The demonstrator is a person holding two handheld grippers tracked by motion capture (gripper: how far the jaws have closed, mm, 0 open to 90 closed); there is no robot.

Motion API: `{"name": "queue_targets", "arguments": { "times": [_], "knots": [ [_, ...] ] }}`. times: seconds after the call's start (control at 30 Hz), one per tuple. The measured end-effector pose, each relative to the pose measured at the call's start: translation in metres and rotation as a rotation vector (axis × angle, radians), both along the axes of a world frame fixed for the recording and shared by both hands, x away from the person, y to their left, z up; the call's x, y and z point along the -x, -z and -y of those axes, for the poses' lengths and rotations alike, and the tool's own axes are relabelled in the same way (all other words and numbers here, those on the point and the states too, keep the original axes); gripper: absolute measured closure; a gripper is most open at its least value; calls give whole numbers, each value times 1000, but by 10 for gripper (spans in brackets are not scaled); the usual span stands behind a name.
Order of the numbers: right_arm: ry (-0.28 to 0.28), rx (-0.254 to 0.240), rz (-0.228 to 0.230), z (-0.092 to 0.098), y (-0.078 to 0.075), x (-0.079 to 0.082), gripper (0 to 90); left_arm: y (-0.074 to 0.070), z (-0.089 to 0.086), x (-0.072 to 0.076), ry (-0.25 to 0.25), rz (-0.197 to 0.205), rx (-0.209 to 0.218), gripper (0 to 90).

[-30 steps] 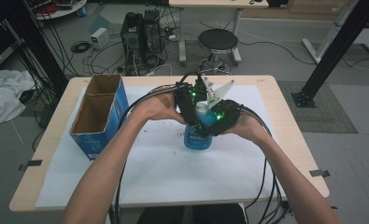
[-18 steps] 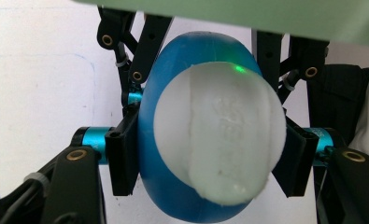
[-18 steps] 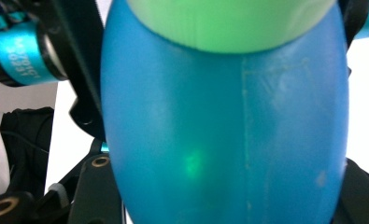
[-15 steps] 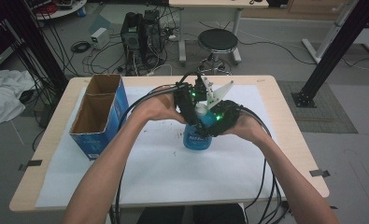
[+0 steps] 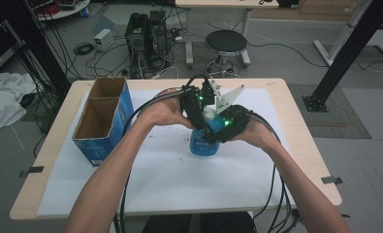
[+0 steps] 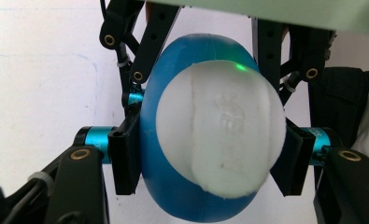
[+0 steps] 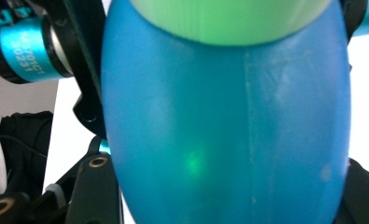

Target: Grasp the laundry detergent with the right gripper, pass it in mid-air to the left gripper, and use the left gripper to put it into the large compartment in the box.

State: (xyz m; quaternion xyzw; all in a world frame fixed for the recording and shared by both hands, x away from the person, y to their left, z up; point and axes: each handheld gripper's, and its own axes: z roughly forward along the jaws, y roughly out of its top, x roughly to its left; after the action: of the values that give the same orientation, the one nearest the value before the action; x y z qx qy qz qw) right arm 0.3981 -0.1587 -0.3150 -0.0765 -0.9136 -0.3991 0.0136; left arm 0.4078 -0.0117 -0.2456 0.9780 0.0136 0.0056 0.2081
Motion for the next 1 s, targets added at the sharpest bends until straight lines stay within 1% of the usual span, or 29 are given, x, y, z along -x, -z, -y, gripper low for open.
{"name": "queue_targets", "arguments": {
  "times": [0.07, 0.1, 0.13, 0.2, 0.23, 0.27, 0.33, 0.4, 0.47, 0.5, 0.57, 0.6, 0.7, 0.77, 0.8, 0.83, 0.87, 0.9, 0.93, 1.0],
  "knots": [
    [5, 3, 2, -1, 1, 0, 420, 1, 1, 1, 4, -1, -8, 379],
    [5, 3, 2, -1, 1, 0, 420, 0, 1, 0, 17, 9, -18, 379],
    [-23, 1, 26, 0, 2, -2, 418, 1, 1, 1, 0, 1, -7, 380],
    [-27, -8, 28, 1, 1, -3, 415, -1, -1, 1, -5, -4, 4, 379],
    [-5, 2, 15, 2, 0, -1, 414, -1, -1, 1, -5, -4, 4, 379],
    [-5, 2, 15, 2, 0, -1, 414, -1, -1, 1, -5, 0, 3, 379],
    [-9, -1, 30, 2, 1, -2, 412, -1, -2, 1, -5, -8, 4, 379],
    [-6, 9, 22, 3, 0, -2, 380, -1, -2, 0, -8, -3, 4, 379],
    [-2, 9, 27, 3, 1, -3, 378, -1, -3, 0, -13, 0, 0, 379],
    [0, 5, -5, 4, 1, -1, 366, -1, -3, 0, -15, 0, 3, 379],
    [2, 9, -5, 4, 1, 0, 356, -1, -3, 0, -13, 0, -5, 379],
    [6, 22, 25, 5, 3, -2, 341, 0, -3, 1, -14, 3, -6, 379],
    [10, 27, 26, 5, 4, -3, 325, 0, -4, 1, -16, 0, 4, 379],
    [9, 28, 17, 5, 5, -3, 319, -1, -5, 2, -15, 0, -1, 379],
    [18, 23, 4, 5, 5, -2, 316, -1, -6, 1, -15, -2, 0, 379],
    [9, 25, 14, 5, 6, -2, 311, -1, -6, 1, -16, -2, -4, 379],
    [8, 26, 19, 5, 6, -3, 304, -1, -7, 2, -19, 1, 2, 379],
    [17, 21, 2, 5, 6, -1, 296, -1, -7, 2, -18, -3, 2, 379],
    [11, 23, 15, 5, 6, -2, 292, -2, -7, 2, -19, 1, 4, 379],
    [14, 24, 11, 5, 6, -3, 257, -2, -8, 3, -21, -1, 7, 379]
  ]
}}
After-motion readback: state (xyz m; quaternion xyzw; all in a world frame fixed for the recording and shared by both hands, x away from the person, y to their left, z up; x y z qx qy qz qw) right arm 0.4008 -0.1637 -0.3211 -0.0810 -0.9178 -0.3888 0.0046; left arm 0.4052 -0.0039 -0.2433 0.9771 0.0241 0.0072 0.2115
